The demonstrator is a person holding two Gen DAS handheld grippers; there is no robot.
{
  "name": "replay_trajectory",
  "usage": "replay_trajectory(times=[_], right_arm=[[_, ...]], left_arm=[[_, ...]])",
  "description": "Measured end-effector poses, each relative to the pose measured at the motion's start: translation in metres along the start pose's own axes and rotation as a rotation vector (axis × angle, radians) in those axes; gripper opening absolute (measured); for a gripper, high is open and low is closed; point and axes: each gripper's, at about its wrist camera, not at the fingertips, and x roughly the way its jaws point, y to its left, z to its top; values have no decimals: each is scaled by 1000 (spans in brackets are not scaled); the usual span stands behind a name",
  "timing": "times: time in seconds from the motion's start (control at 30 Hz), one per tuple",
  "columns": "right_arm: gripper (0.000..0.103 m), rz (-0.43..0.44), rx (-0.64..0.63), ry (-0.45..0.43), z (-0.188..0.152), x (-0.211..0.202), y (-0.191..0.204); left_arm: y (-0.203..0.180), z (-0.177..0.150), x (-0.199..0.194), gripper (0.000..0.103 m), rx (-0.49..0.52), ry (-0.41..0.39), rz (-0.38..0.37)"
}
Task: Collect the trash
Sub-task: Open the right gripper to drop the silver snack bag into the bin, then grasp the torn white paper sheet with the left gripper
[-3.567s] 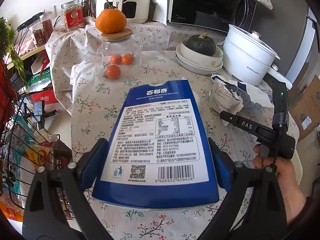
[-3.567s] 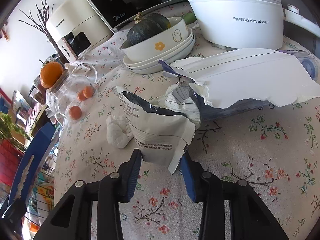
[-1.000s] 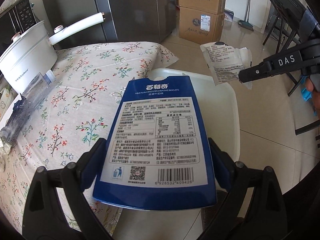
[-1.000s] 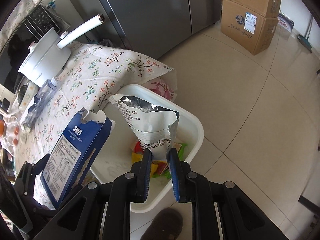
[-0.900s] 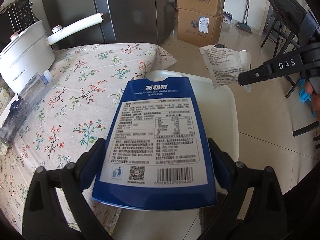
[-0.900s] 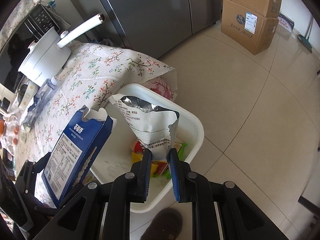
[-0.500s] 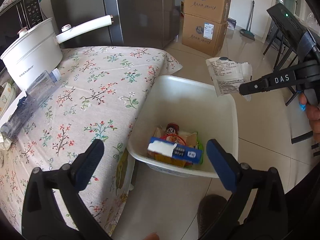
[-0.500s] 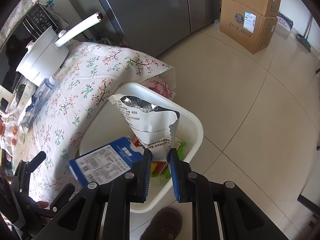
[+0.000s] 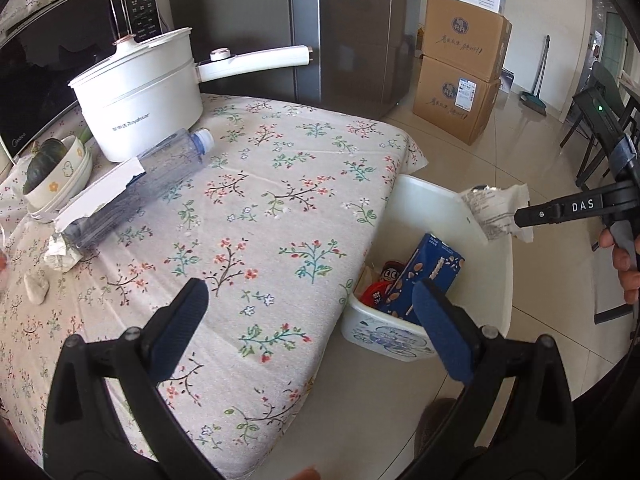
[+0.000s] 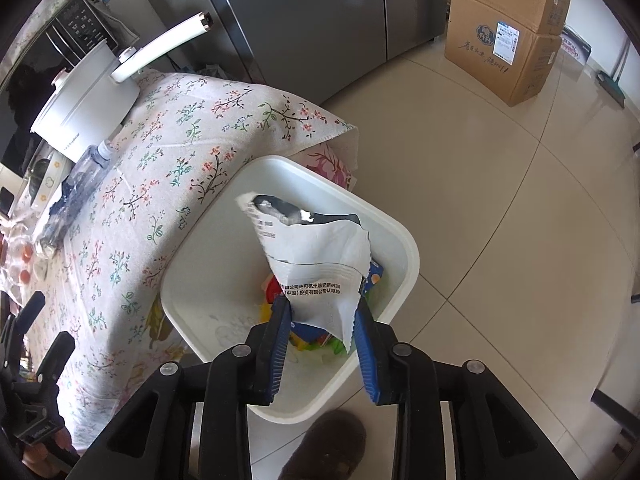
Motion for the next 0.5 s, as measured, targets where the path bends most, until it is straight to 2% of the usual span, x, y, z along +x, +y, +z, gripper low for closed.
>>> replay_trajectory(times=[0.07, 0.5], right_arm=[[63, 12, -2, -21, 1, -4, 6], [68, 49, -81, -59, 14, -3, 73]], left_arm=[[12, -3, -4, 102, -18, -1, 23], [106, -24, -26, 102, -192, -14, 178]])
